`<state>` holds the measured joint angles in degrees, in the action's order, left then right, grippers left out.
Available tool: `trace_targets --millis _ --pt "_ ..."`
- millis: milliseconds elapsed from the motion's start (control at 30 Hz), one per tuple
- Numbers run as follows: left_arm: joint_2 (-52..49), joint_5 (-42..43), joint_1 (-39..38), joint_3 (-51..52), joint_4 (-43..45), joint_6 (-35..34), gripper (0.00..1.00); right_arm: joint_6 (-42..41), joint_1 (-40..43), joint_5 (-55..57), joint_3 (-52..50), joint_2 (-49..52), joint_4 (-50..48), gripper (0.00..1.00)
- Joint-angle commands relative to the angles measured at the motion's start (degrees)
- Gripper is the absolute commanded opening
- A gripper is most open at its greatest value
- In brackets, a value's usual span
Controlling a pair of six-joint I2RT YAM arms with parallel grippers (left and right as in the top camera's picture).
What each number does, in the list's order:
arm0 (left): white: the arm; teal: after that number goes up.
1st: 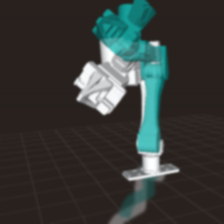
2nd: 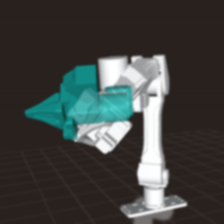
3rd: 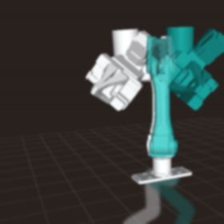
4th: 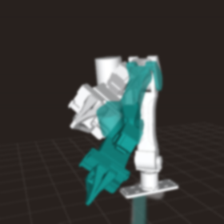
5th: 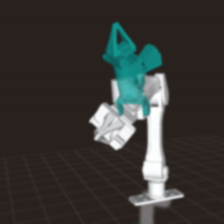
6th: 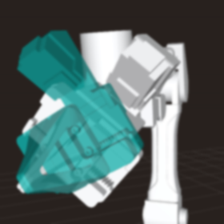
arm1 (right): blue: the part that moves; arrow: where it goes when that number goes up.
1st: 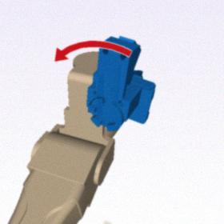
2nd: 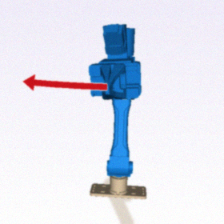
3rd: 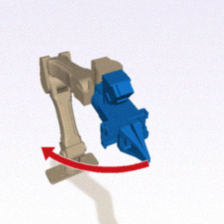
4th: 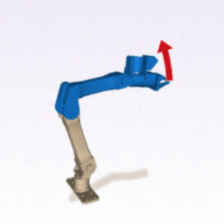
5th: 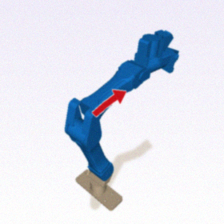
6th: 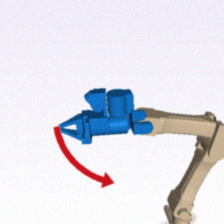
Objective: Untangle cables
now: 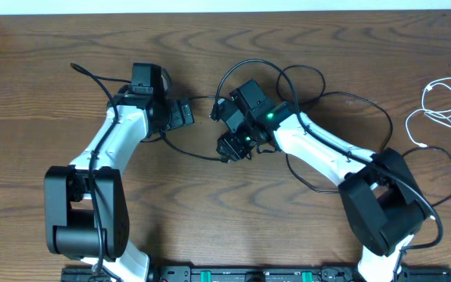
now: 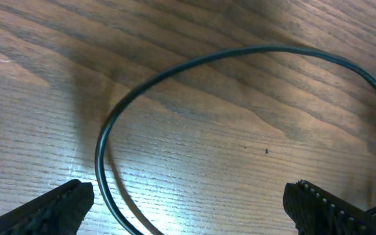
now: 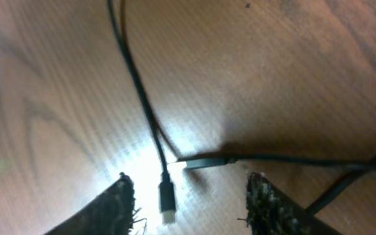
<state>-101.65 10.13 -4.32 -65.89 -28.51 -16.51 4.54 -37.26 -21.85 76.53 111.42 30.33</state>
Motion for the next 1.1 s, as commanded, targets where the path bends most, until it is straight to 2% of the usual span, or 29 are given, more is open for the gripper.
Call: trace_targets --millis 0,167,433,600,767,833,900,1033,1067 --pt "0.17 -1.09 1.73 0.15 -0.20 -0.13 0.98 -1.68 -0.09 0.94 0.37 2.23 -1.46 0.61" --pt "0.17 -2.84 4.37 0.15 -0.83 -1.90 0.98 -5.46 0.46 0.94 0.37 3.28 -3.91 0.83" --pt "-0.48 -2.91 6.01 1.55 -0.37 -2.29 0.98 -14.23 0.70 1.86 0.37 4.61 -9.53 0.98" --pt "-3.69 -2.56 6.01 2.14 0.96 -3.78 0.98 -20.24 0.94 1.97 0.37 6.78 -11.74 0.99" --pt "-7.56 1.46 5.99 2.14 2.73 -3.76 0.94 -20.85 0.94 1.70 0.37 8.28 -12.00 0.99" --pt "-8.98 2.80 5.97 2.14 3.15 -3.74 0.84 -20.81 0.94 0.70 0.37 8.72 -12.48 0.99" --pt "-9.42 3.37 5.97 2.14 3.28 -3.72 0.65 -20.81 0.92 -0.42 0.37 9.14 -13.18 0.99" --pt "-9.33 5.46 5.97 2.14 2.38 -3.45 0.48 -20.81 0.87 -0.61 0.37 9.57 -14.12 0.99" --pt "-9.33 6.47 5.97 2.14 1.92 -3.48 0.35 -20.81 0.90 -0.61 0.37 9.60 -14.23 0.99"
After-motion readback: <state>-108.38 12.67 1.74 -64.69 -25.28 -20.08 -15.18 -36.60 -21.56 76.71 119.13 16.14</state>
